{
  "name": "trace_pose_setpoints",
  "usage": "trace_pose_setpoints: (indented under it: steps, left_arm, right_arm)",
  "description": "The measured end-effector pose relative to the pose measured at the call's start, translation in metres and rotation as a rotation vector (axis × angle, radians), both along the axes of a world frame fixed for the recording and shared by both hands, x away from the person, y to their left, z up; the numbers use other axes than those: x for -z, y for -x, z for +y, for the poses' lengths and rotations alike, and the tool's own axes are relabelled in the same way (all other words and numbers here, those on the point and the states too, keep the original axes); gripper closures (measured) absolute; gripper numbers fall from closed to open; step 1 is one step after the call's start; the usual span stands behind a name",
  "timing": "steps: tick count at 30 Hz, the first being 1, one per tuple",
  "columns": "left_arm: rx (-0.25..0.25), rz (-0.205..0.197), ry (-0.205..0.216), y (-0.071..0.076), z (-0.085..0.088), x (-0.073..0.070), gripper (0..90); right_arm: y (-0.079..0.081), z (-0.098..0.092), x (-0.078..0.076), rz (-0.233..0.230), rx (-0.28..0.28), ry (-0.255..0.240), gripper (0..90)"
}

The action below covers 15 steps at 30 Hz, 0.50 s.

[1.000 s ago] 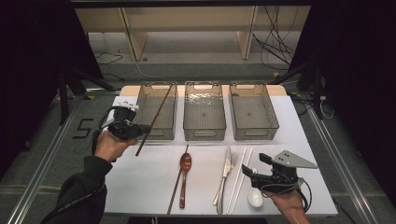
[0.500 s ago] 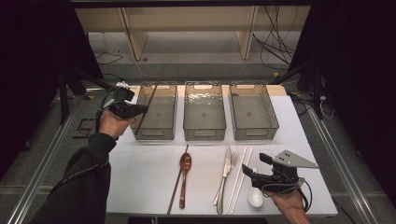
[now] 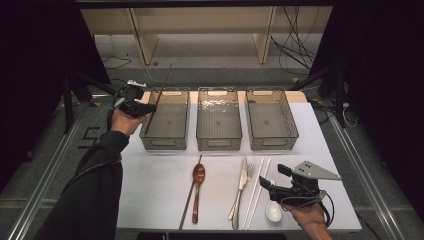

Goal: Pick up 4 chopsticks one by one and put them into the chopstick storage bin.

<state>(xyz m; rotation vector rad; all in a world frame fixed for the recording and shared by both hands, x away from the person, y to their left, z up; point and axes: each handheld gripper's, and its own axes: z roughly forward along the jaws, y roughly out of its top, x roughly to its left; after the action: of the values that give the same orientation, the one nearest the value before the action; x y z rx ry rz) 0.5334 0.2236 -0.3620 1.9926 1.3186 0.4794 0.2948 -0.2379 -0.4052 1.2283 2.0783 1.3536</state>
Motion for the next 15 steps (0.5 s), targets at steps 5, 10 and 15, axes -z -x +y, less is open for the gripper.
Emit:
trace_pose_setpoints:
  steps: [5,10,15]
  left_arm:
    - [-0.010,0.002,-0.012,-0.006,-0.001,0.006,84.1]
    - [-0.015,0.008,-0.031,-0.008,-0.004,0.010,84.1]
    - [-0.021,0.005,-0.028,-0.007,-0.003,0.014,84.1]
  right_arm:
    - [0.000,0.000,0.000,0.001,0.000,-0.001,24.3]
    - [0.000,0.000,0.000,0.001,-0.001,-0.001,24.3]
    - [0.000,-0.001,0.000,0.004,-0.001,-0.003,24.3]
